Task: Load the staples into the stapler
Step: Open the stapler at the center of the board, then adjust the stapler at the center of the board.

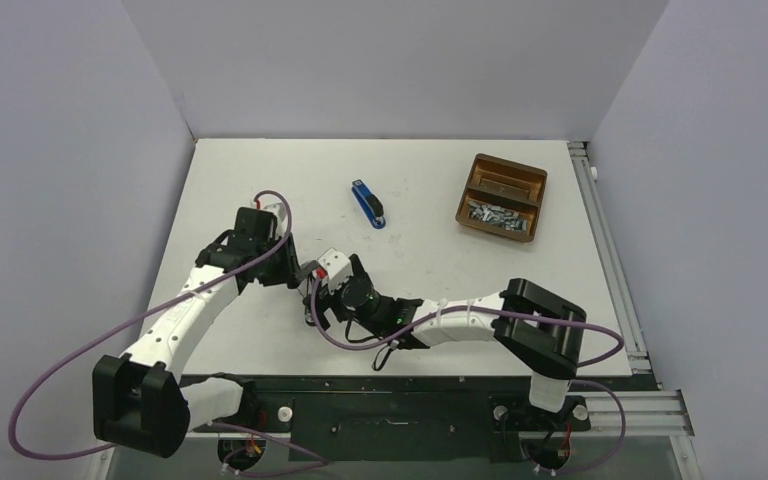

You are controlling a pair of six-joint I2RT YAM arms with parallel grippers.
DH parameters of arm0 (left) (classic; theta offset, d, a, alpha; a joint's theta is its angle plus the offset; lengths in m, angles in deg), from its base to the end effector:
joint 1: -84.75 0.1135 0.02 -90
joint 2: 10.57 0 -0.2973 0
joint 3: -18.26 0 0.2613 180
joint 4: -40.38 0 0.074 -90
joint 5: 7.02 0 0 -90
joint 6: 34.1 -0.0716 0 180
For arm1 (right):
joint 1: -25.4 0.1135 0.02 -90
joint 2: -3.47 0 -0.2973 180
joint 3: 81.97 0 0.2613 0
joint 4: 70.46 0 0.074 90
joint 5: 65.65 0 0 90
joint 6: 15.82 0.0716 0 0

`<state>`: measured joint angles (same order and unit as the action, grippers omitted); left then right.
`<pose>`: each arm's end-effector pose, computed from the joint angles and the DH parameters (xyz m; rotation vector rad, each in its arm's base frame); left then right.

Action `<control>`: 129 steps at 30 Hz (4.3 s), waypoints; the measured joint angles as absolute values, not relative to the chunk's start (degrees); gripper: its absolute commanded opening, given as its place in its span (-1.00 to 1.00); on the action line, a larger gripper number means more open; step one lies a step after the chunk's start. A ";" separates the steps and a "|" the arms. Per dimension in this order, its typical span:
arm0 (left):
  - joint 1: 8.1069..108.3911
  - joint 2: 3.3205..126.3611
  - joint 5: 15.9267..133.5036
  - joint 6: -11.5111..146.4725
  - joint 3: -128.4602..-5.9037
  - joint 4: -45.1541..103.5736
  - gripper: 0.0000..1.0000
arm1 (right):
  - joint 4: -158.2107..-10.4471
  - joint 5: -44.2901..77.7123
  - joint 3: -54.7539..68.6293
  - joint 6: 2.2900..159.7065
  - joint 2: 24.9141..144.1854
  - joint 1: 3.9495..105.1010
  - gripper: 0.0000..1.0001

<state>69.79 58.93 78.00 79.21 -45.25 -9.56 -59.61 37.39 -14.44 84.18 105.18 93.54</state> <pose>0.2469 -0.0724 0.2443 -0.1538 2.5792 -0.3656 0.1745 0.3917 0.2009 -0.8495 1.8410 0.6588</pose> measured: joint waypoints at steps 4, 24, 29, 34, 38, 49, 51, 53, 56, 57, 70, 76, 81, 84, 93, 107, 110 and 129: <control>69.72 55.30 78.05 80.37 -46.63 -13.65 -1.00 | -56.66 36.32 -10.96 85.63 108.81 93.17 0.94; 69.81 52.11 77.70 88.92 -48.46 -19.81 -1.00 | -53.80 36.34 -9.28 87.61 116.63 96.27 0.35; 70.31 52.11 77.37 89.99 -48.75 -20.71 -1.00 | -54.52 38.33 -9.28 88.12 117.05 96.27 -0.09; 71.25 52.13 76.95 91.08 -49.67 -21.34 -1.00 | -54.26 39.68 -9.89 88.42 117.03 96.27 -0.57; 73.24 52.35 76.17 91.47 -51.46 -23.70 -1.00 | -53.41 40.49 -11.70 89.28 115.74 96.18 -0.83; 78.03 54.49 70.92 90.82 -53.03 -26.45 -1.00 | -51.13 35.88 -17.23 89.91 112.48 95.94 -0.83; 78.66 54.93 70.57 89.97 -53.03 -26.48 -1.00 | -50.92 35.03 -18.15 90.08 111.93 95.94 -0.83; 79.71 55.69 70.35 88.72 -53.03 -26.39 -1.00 | -50.94 33.91 -19.03 90.28 111.48 95.94 -0.83; 81.70 57.33 70.16 86.53 -53.03 -26.06 -1.00 | -51.05 32.21 -20.36 90.46 110.71 95.94 -0.83; 82.42 58.05 70.09 85.81 -53.10 -25.84 -1.00 | -51.09 31.53 -21.02 90.57 110.29 95.94 -0.83; 86.38 64.20 76.54 70.56 -55.79 -15.11 -1.00 | -52.60 25.11 -24.95 91.40 106.82 95.94 -0.83; 86.42 66.03 80.08 65.14 -51.70 -5.91 -1.00 | -52.73 23.55 -25.04 91.42 106.82 95.35 -0.83; 86.42 69.44 82.94 61.64 -48.35 -0.90 -1.00 | -52.73 23.27 -25.12 91.64 106.80 95.20 -0.60; 86.44 70.14 83.62 60.63 -47.81 -0.12 -0.93 | -52.58 23.47 -25.69 91.94 106.27 95.20 -0.35; 87.16 68.72 74.09 56.37 -50.52 -0.88 -0.31 | -59.94 26.05 -28.01 92.69 101.01 94.96 0.02; 87.38 62.36 65.68 43.17 -50.47 -7.00 0.01 | -63.66 22.83 -19.86 87.00 106.25 94.70 0.41; 87.88 62.64 65.76 44.33 -51.44 -7.26 0.01 | -64.18 22.51 -16.03 85.84 109.60 94.70 0.40; 90.97 64.17 69.70 52.96 -54.98 -6.85 -0.01 | -61.65 40.14 -8.40 88.97 117.88 96.23 -0.83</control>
<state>90.97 64.17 69.70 52.96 -54.98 -6.85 -61.65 40.14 -8.40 88.97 117.88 96.23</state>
